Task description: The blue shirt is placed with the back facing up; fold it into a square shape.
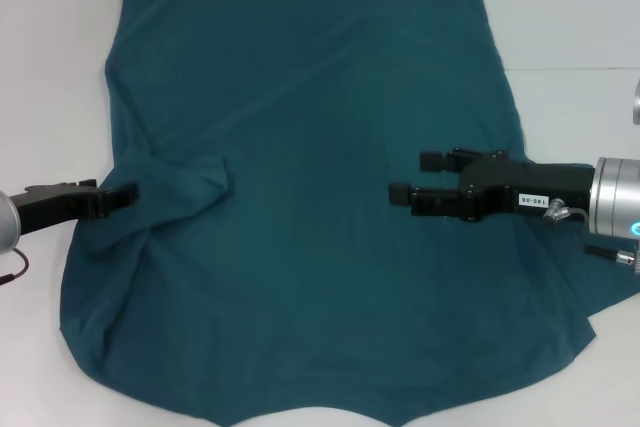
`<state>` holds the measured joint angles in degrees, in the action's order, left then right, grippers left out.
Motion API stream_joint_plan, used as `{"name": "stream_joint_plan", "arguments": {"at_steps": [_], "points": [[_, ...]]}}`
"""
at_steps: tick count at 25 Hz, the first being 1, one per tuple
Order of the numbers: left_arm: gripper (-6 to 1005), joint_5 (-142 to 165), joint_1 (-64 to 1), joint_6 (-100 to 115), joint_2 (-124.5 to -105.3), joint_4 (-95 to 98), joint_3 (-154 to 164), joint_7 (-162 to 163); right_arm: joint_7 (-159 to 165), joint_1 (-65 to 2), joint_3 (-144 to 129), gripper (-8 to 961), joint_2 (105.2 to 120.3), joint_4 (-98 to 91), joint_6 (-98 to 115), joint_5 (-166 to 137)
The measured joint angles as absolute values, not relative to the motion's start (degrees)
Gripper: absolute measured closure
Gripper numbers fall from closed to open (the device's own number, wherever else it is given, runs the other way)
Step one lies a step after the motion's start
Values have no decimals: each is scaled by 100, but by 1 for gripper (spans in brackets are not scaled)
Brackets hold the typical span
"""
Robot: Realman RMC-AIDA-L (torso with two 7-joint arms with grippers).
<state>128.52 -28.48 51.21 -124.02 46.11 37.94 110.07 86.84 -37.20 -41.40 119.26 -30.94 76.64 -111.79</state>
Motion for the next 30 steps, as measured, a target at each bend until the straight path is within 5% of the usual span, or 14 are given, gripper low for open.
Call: {"name": "stream_joint_plan", "arguments": {"at_steps": [8, 11, 22, 30], "points": [[317, 12909, -2848, 5098, -12402, 4614, 3780, 11054, 8683, -3709, -4139, 36, 11926, -3094, 7664, -11179], [555, 12923, -2844, 5097, -12401, 4620, 3787, 11060, 8684, -3709, -4139, 37, 11926, -3094, 7664, -11179], [991, 12923, -2813, 5486, -12392, 4795, 3783, 11119, 8684, -3698, -4139, 37, 11926, -3094, 7636, -11179], [999, 12877, -2799, 6518, -12393, 5258, 3793, 11347, 8684, -3709, -4139, 36, 11934, -3094, 7625, -11174]]}}
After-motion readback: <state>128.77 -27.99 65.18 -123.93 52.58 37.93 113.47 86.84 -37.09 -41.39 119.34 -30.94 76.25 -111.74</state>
